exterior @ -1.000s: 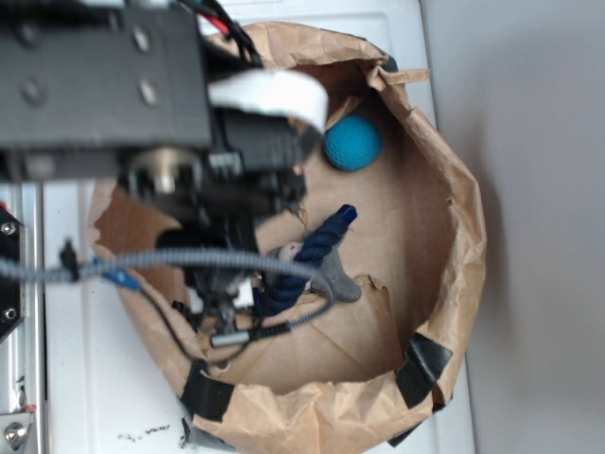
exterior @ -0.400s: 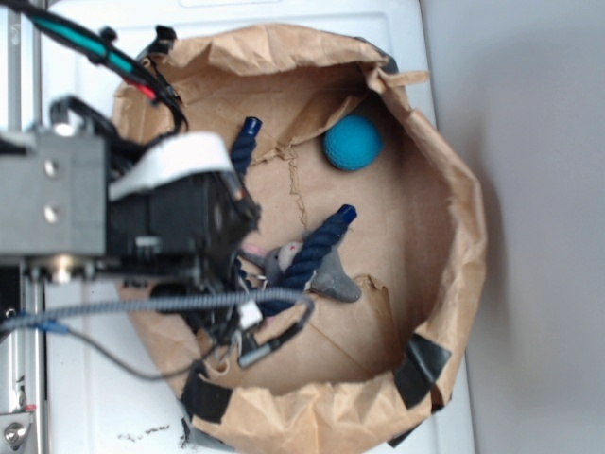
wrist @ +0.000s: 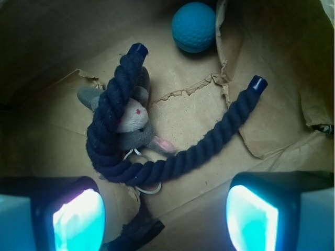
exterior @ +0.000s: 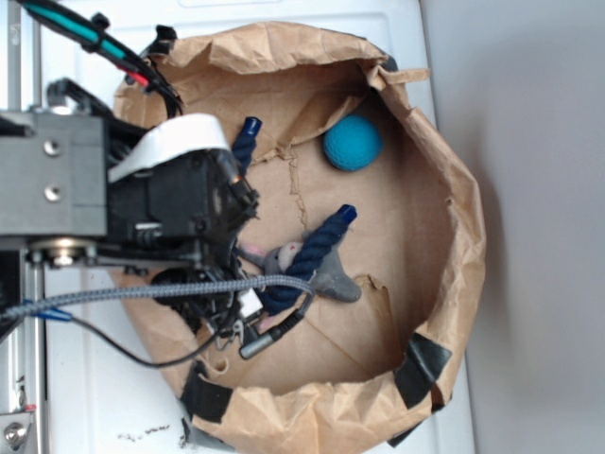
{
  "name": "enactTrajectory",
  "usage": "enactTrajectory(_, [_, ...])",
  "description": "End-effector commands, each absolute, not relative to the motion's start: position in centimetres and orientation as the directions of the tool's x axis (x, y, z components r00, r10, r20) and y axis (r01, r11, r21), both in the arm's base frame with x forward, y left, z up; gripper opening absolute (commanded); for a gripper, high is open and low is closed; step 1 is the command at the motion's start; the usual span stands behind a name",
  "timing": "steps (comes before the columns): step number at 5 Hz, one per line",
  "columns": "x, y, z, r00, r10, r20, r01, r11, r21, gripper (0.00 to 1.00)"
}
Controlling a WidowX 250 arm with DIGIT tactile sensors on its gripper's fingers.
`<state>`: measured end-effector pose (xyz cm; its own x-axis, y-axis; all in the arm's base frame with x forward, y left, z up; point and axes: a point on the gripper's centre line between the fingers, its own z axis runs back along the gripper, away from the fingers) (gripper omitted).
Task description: Grab the blue rope.
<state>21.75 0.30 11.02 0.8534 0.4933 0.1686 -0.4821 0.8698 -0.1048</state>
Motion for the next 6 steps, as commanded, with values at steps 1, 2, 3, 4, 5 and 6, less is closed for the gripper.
enactTrajectory(1, [22.8,0.5,12.0,0.833,0.516,0.202,-0.501,0.857,-0.123,1.00])
enactTrajectory(2, [23.1,0.7,13.9,0.844,0.504,0.185,-0.480,0.862,-0.162,1.00])
enactTrajectory(3, [24.0,0.4,16.1,0.852,0.500,0.156,-0.481,0.865,-0.142,1.00])
enactTrajectory(4, [24.9,0.4,16.8,0.844,0.506,0.178,-0.483,0.861,-0.157,1.00])
enactTrajectory(5, [26.0,1.6,16.1,0.757,0.625,0.187,-0.603,0.780,-0.166,1.00])
enactTrajectory(6, [26.3,2.7,14.1,0.644,0.745,0.173,-0.703,0.665,-0.250,1.00])
